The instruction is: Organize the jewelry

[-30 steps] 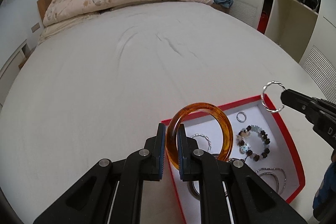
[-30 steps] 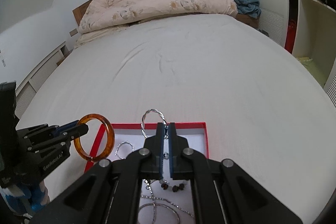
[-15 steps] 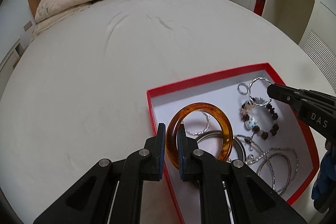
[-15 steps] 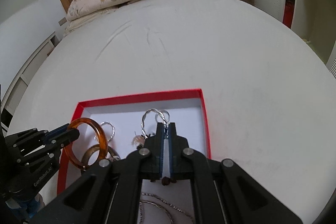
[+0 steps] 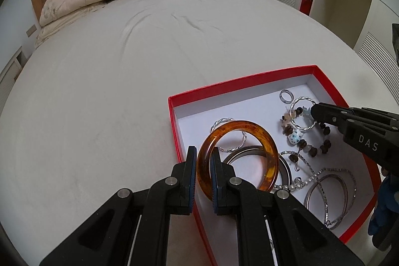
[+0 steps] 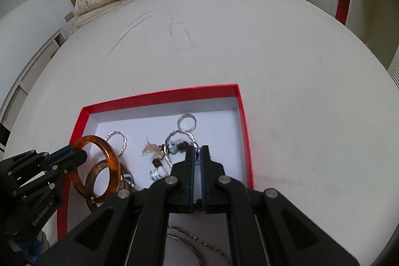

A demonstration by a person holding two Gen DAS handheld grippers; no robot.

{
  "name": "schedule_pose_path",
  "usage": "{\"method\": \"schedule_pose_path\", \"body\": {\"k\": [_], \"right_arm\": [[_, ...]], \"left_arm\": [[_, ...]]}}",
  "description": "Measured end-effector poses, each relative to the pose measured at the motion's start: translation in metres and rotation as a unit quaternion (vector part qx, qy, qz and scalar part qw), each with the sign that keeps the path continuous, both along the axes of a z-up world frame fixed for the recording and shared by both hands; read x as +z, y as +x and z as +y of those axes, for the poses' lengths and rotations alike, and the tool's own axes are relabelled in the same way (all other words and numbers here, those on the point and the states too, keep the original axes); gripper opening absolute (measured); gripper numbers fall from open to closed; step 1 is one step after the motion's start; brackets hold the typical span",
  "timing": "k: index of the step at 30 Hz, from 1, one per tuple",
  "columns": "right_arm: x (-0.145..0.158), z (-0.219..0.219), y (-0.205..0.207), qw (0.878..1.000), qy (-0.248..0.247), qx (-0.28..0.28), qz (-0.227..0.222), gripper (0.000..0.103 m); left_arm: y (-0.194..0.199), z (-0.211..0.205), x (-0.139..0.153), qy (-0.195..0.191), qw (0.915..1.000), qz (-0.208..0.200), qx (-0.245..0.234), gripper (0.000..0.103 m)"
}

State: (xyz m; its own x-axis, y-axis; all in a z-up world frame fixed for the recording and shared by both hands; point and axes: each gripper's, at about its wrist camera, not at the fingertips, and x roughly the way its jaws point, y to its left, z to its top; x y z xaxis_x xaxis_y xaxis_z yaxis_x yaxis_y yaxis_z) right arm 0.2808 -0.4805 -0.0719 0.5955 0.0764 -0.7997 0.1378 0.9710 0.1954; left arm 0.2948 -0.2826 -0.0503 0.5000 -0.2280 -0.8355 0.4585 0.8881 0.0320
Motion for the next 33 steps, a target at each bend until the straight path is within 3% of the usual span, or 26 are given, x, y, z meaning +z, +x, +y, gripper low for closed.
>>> {"method": "schedule_pose_path", "body": {"k": [10,15,21,24,33], "right_arm": [[0.0,-0.003,-0.003,1.0,-0.009,-0.008,0.008,0.006],[0.001,-0.003,-0.005,1.0,-0.01,-0.006,0.014,0.011],[0.005,0.005,-0.011,1.0,-0.024,0.006,0.017,0.035],[0.012,0.005,-0.018,1.0,-0.022,0.002,0.014,0.036],[0.048,0.005,-0.055,1.0,-0.022,-0.011,-0.005,0.036]], "left_arm": [[-0.004,-0.003,-0.001,0.0,1.0,0.001,0.003,0.011],[-0.004,-0.002,0.001,-0.003,1.0,0.008,0.003,0.012],[-0.011,-0.004,0.009,-0.01,0.9999,0.006,-0.001,0.022],[-0.017,0.0,0.018,-0.016,0.9999,-0.001,0.003,0.033],[-0.045,0.026,0.056,-0.038,0.9987,-0.023,0.024,0.043]]}}
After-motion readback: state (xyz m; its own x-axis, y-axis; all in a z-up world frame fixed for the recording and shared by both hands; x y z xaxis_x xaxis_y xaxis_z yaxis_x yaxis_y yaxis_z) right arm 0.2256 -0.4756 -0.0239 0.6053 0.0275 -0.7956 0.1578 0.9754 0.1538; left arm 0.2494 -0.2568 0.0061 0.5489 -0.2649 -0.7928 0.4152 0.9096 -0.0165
